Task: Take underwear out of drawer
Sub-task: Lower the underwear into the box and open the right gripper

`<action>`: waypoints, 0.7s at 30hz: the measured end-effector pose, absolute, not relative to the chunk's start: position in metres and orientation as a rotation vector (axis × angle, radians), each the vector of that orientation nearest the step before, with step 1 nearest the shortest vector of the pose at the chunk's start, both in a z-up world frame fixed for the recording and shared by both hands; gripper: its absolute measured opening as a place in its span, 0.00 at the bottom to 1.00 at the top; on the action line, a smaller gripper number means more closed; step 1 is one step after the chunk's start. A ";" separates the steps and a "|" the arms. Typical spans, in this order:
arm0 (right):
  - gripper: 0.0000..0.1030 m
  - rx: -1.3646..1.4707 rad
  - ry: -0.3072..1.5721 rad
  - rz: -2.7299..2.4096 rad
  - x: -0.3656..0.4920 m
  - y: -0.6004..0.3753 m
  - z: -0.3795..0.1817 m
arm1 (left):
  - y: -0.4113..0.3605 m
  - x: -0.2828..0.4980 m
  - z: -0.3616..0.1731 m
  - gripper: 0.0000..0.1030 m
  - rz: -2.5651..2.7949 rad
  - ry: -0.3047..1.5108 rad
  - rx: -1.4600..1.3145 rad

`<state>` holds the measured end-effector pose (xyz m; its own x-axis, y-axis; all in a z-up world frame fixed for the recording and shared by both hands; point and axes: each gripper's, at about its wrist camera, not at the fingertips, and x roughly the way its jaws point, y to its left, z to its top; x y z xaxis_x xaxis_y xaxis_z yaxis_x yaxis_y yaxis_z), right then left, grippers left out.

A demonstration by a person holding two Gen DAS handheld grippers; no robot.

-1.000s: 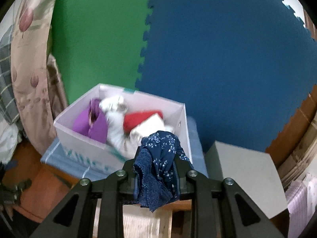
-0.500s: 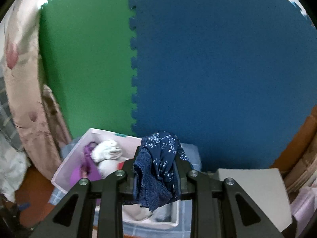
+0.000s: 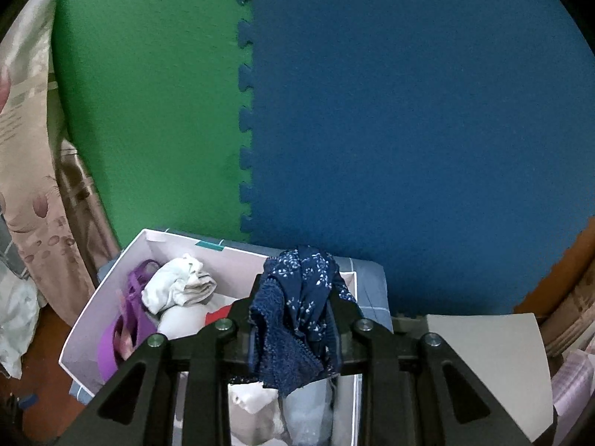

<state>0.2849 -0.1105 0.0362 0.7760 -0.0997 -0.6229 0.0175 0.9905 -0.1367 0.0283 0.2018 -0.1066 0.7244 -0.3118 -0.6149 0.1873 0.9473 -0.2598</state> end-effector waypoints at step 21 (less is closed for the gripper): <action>0.28 0.040 0.792 -0.136 0.343 -0.127 -0.037 | 0.197 0.033 -0.114 0.99 -0.281 0.743 -0.173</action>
